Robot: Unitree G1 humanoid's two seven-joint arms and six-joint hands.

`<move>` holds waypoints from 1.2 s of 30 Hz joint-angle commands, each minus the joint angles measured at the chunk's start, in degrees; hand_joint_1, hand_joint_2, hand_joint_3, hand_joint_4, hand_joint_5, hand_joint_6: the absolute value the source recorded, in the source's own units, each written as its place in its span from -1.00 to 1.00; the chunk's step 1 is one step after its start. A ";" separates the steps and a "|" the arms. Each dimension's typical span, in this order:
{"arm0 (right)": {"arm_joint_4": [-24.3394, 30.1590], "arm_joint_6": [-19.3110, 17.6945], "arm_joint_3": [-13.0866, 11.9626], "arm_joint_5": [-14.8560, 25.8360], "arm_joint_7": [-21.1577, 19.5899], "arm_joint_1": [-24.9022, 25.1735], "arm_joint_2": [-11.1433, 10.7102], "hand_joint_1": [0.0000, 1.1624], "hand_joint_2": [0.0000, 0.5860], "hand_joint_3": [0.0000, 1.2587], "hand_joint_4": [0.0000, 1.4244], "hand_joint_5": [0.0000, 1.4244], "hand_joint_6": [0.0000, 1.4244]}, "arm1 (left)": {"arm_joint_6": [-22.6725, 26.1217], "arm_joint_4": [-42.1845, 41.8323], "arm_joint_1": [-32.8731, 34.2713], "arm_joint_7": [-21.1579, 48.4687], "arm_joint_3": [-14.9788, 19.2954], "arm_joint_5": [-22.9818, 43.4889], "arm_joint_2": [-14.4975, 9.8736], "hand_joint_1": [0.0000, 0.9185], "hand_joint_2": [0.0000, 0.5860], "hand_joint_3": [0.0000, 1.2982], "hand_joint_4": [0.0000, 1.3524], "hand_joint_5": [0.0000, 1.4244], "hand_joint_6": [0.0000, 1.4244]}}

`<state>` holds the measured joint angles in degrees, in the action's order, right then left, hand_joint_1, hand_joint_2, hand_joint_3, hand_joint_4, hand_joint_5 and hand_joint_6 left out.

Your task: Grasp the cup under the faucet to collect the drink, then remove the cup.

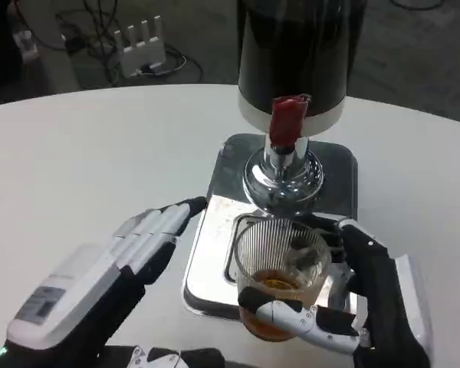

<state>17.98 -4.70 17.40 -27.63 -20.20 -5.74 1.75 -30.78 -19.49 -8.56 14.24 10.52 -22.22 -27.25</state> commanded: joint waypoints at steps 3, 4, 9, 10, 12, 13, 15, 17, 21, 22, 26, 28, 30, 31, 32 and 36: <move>7.05 0.59 -1.26 -0.16 4.22 -2.11 -0.79 0.58 -0.83 0.48 0.47 0.71 0.83 | -2.27 1.09 -1.58 -3.69 0.21 -7.67 -2.25 -1.00 -0.83 -1.00 -1.00 -1.00 -1.00; 8.23 0.93 -1.56 -0.16 4.99 -2.61 -0.92 0.58 -0.83 0.48 0.47 0.71 0.83 | -2.36 1.32 -1.82 -4.07 0.10 -8.58 -2.43 -1.00 -0.83 -1.00 -1.00 -1.00 -1.00; 11.85 1.70 -2.41 -0.21 7.72 -4.16 -1.51 0.57 -0.83 0.48 0.47 0.71 0.83 | -2.52 1.02 -3.37 -5.42 -0.07 -11.56 -2.97 -1.00 -0.83 -1.00 -1.00 -1.00 -1.00; 12.51 1.93 -2.53 -0.26 8.40 -4.37 -1.69 0.57 -0.84 0.48 0.47 0.71 0.83 | -2.49 0.75 -3.64 -5.60 -0.08 -12.04 -3.03 -1.00 -0.83 -1.00 -1.00 -1.00 -1.00; 13.80 2.44 -2.68 -0.57 9.54 -4.73 -2.02 0.57 -0.84 0.48 0.47 0.71 0.83 | -2.71 0.17 -4.22 -5.96 -0.04 -13.12 -3.29 -1.00 -0.84 -1.00 -1.00 -1.00 -1.00; 14.30 2.74 -2.74 -0.61 10.02 -4.87 -2.07 0.57 -0.84 0.48 0.47 0.71 0.83 | -2.91 -0.32 -4.73 -6.40 0.16 -14.06 -3.37 -1.00 -0.84 -1.00 -1.00 -1.00 -1.00; 15.40 3.19 -2.90 -0.67 10.85 -5.56 -2.18 0.57 -0.84 0.48 0.47 0.71 0.83 | -2.94 -0.94 -5.43 -7.10 0.29 -15.16 -3.51 -1.00 -0.83 -1.00 -1.00 -1.00 -1.00; 16.23 3.37 -3.06 -0.79 11.53 -6.19 -2.38 0.57 -0.84 0.48 0.47 0.71 0.83 | -2.64 -1.35 -6.03 -7.73 0.33 -15.73 -3.53 -1.00 -0.82 -1.00 -1.00 -1.00 -1.00; 17.63 3.94 -3.12 -1.05 12.61 -7.29 -2.46 0.57 -0.84 0.48 0.47 0.71 0.83 | -1.76 -2.60 -6.97 -8.48 0.23 -17.03 -3.28 -1.00 -0.81 -1.00 -1.00 -1.00 -1.00; 17.90 3.95 -3.22 -1.14 12.73 -7.49 -2.44 0.56 -0.84 0.48 0.47 0.71 0.83 | -1.59 -2.92 -7.13 -8.66 0.16 -17.35 -3.22 -1.00 -0.81 -1.00 -1.00 -1.00 -1.00; 18.84 4.11 -3.88 -1.18 13.57 -7.75 -2.70 0.56 -0.84 0.48 0.47 0.71 0.83 | -1.19 -5.37 -7.98 -10.42 0.02 -20.44 -2.21 -1.00 -0.76 -1.00 -1.00 -1.00 -1.00; 19.16 4.07 -4.20 -1.11 13.81 -7.89 -2.69 0.56 -0.84 0.48 0.47 0.71 0.83 | -0.60 -5.86 -7.96 -10.51 -0.18 -21.04 -2.09 -1.00 -0.73 -1.00 -1.00 -1.00 -1.00; 19.37 4.03 -4.43 -1.21 14.02 -7.97 -2.64 0.56 -0.84 0.48 0.47 0.71 0.83 | 0.13 -6.35 -7.88 -10.25 -0.32 -21.45 -2.09 -1.00 -0.73 -1.00 -1.00 -1.00 -1.00; 19.38 3.92 -4.58 -1.27 14.00 -8.02 -2.60 0.56 -0.84 0.48 0.47 0.71 0.83 | 0.45 -6.53 -7.86 -10.21 -0.39 -21.61 -2.12 -1.00 -0.72 -1.00 -1.00 -1.00 -1.00; 19.42 3.92 -4.73 -1.24 14.06 -8.03 -2.57 0.56 -0.84 0.48 0.47 0.71 0.83 | 0.82 -6.66 -7.80 -9.98 -0.53 -21.60 -2.18 -1.00 -0.72 -1.00 -1.00 -1.00 -1.00; 19.66 3.90 -5.05 -1.12 14.13 -8.31 -2.46 0.55 -0.83 0.48 0.47 0.71 0.83 | 2.16 -6.72 -7.60 -9.35 -1.18 -20.82 -2.20 -1.00 -0.72 -1.00 -1.00 -1.00 -1.00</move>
<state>35.65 -0.19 12.29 -29.04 -6.15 -13.79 -0.92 -29.54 -25.48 -15.80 4.38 9.97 -43.28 -29.45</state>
